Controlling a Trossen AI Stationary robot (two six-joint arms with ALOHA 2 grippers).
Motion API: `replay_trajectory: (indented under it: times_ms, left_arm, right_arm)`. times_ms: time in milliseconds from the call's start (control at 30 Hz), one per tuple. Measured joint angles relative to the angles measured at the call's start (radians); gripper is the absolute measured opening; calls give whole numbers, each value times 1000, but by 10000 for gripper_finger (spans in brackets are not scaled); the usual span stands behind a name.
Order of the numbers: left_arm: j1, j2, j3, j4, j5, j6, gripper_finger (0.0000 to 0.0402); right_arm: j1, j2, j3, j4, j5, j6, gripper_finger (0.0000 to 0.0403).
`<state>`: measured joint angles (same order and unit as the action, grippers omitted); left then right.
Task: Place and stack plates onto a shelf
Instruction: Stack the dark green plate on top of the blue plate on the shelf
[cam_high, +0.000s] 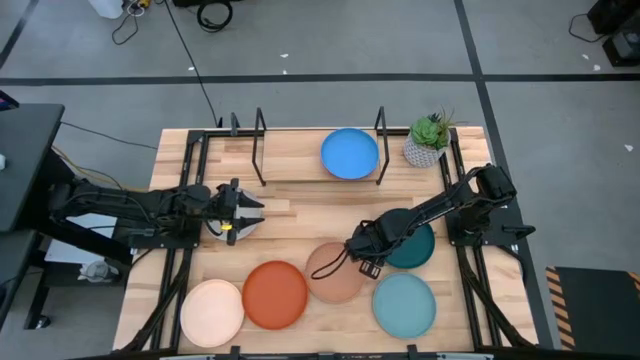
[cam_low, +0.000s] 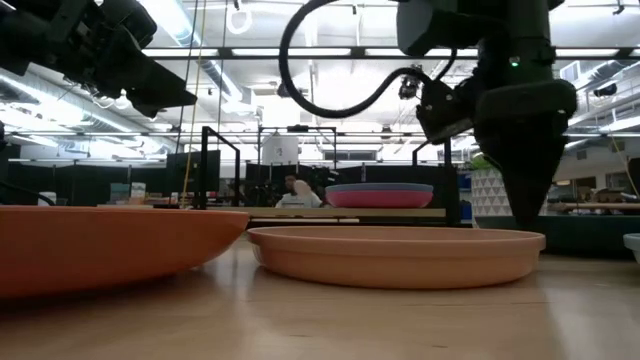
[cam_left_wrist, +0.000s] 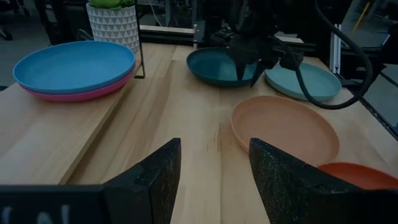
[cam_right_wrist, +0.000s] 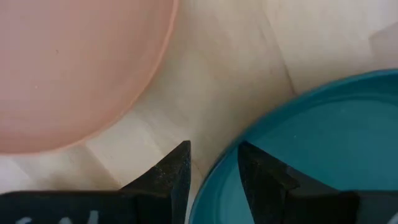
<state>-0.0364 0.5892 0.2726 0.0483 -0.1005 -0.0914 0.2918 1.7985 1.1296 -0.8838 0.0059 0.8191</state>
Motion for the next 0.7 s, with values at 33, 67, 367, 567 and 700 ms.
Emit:
replay_trajectory:
  times_ms: [33, 67, 367, 567, 700]
  left_arm:
    - [0, 0, 0, 0, 0, 0, 196]
    - [0, 0, 0, 1, -1, 1, 196]
    - [0, 0, 0, 2, -3, 10, 196]
    - [0, 0, 0, 4, -3, 10, 196]
    - [0, 0, 0, 4, -3, 10, 196]
  right_arm:
    - [3, 0, -8, 9, 0, 1, 133]
    - [6, 0, -15, 19, 0, 1, 128]
    - [24, -1, -24, 39, 1, -19, 54]
    - [24, -4, -18, 28, -8, -115, 13]
    - [24, -2, 11, 29, -8, -225, 15]
